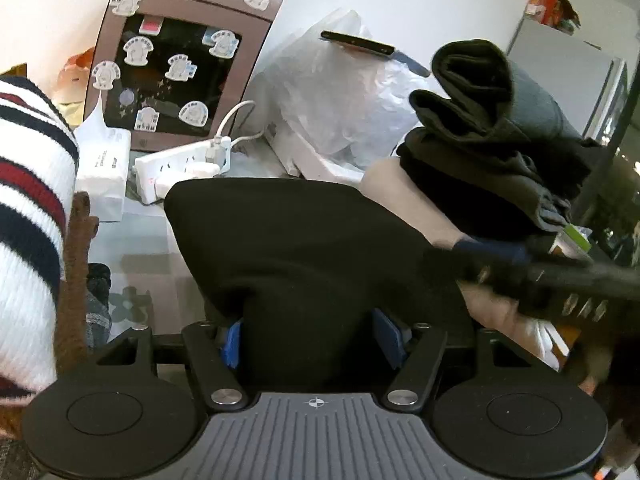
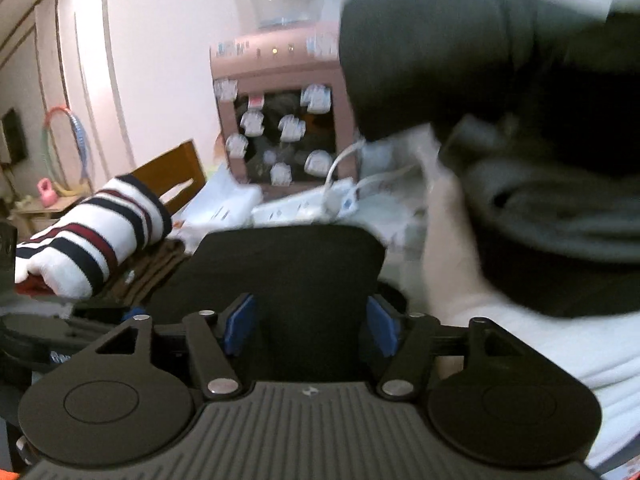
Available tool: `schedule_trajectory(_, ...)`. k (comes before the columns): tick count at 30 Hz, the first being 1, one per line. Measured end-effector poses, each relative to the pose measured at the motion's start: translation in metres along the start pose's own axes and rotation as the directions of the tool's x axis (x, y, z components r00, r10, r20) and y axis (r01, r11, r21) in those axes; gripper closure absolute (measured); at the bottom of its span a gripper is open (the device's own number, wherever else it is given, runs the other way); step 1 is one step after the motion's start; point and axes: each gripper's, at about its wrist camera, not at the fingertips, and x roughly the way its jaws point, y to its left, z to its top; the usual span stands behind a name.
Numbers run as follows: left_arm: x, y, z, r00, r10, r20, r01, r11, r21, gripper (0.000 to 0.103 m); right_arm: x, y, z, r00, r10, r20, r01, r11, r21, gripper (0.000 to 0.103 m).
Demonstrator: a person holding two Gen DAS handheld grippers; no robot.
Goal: Fold clothes
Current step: 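Lift the black bundle with both grippers and carry it toward the side table, then lower the black bundle onto the side table beside the white towel stack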
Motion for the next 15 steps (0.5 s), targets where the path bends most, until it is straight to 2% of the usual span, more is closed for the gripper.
schedule_trajectory(2, -0.003, -0.004, -0.003, 1.0, 0.006, 0.011, -0.006, 1.0, 0.017, 0.036, -0.009, 0.007, 0.008, 1.0, 0.019, 0.022, -0.018, 0.999, -0.04, 0.038)
schedule_trajectory(4, -0.005, -0.006, -0.004, 1.0, 0.018, 0.014, -0.018, 1.0, 0.022, 0.036, -0.007, 0.01, 0.015, 0.998, 0.065, 0.011, -0.065, 0.997, -0.052, 0.056)
schedule_trajectory(7, -0.015, -0.011, -0.004, 0.998, 0.046, 0.033, -0.047, 0.999, 0.026, 0.036, 0.009, 0.008, 0.019, 0.994, 0.106, -0.019, -0.107, 0.994, -0.027, 0.066)
schedule_trajectory(11, -0.038, -0.022, -0.003, 0.993, 0.089, 0.078, -0.095, 0.993, 0.074, 0.037, 0.032, 0.006, 0.012, 0.995, 0.08, -0.06, -0.082, 0.996, -0.032, 0.066)
schedule_trajectory(15, -0.049, -0.038, 0.003, 0.986, 0.111, 0.123, -0.128, 0.981, 0.146, 0.055, 0.047, 0.004, 0.001, 0.996, 0.035, -0.081, -0.038, 0.998, -0.04, 0.066)
